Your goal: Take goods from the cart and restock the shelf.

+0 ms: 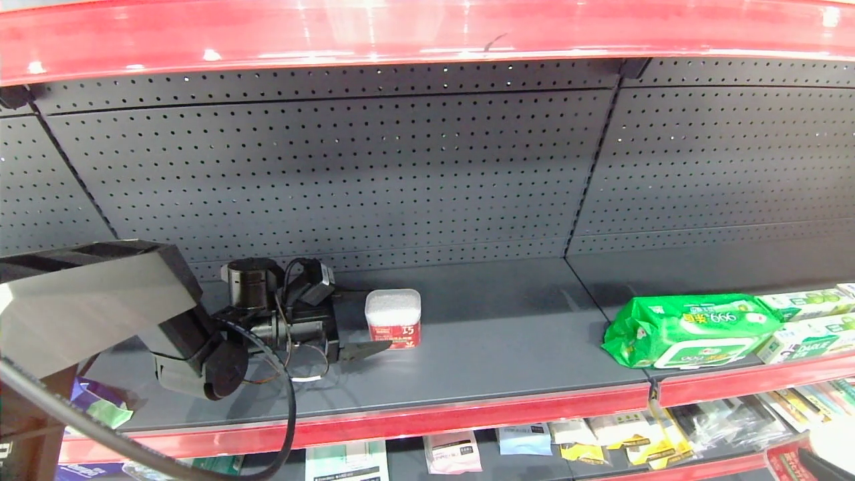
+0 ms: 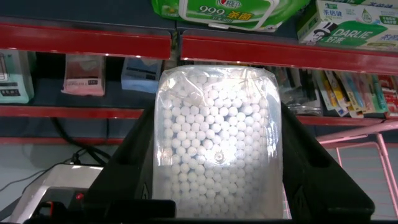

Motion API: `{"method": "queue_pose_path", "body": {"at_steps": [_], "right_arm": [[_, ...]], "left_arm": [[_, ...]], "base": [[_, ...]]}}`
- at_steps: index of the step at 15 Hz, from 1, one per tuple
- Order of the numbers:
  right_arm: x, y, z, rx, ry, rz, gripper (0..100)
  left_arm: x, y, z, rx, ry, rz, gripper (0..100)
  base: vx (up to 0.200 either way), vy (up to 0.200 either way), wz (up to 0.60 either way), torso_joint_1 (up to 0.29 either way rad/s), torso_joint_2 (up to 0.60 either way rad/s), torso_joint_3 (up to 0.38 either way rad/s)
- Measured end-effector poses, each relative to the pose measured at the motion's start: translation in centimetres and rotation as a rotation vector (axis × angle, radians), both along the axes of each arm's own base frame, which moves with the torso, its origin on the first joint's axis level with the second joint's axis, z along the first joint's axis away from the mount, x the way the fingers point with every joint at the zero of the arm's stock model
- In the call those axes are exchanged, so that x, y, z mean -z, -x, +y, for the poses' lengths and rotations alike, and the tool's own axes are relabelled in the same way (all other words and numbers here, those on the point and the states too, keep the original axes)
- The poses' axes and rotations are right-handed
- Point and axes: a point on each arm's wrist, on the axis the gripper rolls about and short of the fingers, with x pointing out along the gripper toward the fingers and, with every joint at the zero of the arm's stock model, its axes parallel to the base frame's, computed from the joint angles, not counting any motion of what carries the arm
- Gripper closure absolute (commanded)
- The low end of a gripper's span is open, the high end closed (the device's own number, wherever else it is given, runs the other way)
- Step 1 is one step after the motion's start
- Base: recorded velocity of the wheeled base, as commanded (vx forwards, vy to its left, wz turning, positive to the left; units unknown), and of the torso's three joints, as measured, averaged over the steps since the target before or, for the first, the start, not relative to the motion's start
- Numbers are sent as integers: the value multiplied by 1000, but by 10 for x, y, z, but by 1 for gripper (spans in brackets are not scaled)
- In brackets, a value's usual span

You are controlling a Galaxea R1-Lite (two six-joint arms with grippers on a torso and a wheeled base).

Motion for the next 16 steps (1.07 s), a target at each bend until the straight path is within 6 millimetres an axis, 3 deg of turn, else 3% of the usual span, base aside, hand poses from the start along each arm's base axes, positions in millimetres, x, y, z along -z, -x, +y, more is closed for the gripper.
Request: {"method": "queue_pose_path", "body": {"at_steps": [16], "right_arm": [[2, 1, 0, 1, -1, 5, 100]], "left_arm": [[-1, 0, 0, -14, 5, 9, 0]], "base": [[0, 0, 0, 0, 0, 0]]}}
